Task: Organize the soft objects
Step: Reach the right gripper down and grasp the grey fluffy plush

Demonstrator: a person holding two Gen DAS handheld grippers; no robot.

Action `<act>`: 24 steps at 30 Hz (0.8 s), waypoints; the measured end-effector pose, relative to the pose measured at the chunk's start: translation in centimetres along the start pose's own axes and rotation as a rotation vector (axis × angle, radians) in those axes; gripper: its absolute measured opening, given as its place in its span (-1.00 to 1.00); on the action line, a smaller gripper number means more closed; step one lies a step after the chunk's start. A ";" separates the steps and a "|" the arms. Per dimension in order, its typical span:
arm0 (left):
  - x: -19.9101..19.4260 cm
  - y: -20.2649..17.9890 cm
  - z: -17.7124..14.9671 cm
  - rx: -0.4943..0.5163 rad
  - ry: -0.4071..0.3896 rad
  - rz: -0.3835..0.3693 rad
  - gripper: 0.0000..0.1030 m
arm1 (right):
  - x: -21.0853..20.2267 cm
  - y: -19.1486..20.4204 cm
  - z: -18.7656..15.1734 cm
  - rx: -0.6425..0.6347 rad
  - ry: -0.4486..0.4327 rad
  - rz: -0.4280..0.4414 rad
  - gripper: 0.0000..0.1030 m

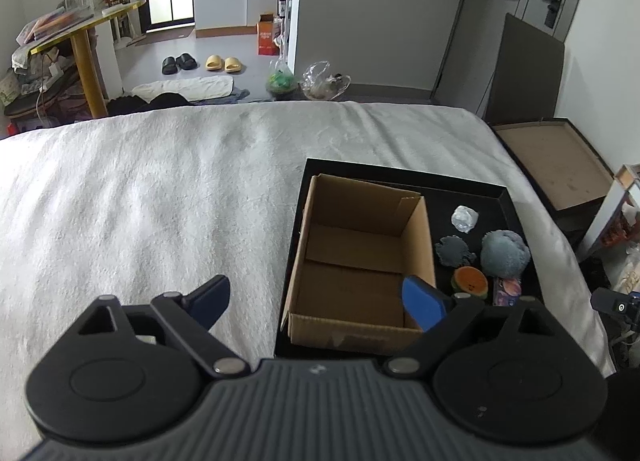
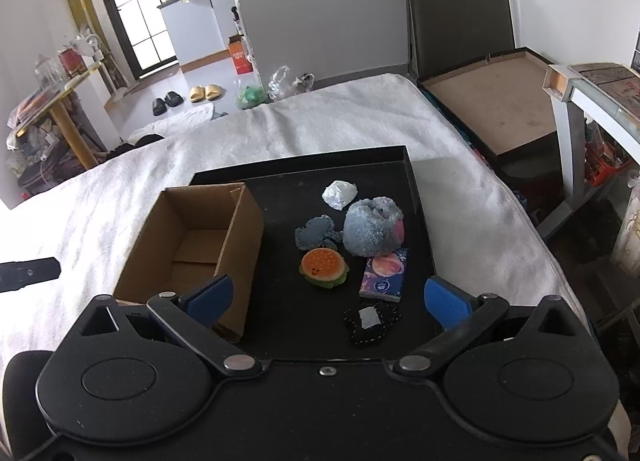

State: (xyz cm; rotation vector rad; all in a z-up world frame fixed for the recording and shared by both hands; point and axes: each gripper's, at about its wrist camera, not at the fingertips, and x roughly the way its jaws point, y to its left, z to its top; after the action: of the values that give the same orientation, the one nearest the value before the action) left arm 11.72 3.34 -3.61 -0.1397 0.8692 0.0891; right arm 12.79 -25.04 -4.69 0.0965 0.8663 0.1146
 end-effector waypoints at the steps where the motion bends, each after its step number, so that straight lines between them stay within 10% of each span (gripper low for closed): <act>1: 0.4 0.0 0.2 -0.001 0.004 0.003 0.70 | 0.3 0.0 0.2 0.003 0.006 0.001 1.00; 24: 11.7 1.5 3.8 -0.037 0.199 0.057 0.46 | 10.5 -1.7 4.4 0.058 0.142 -0.064 1.00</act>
State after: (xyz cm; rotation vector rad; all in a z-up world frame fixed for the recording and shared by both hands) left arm 21.89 5.64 -10.29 -0.1608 1.0711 0.1464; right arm 23.01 -25.47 -10.00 0.1159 1.0134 0.0370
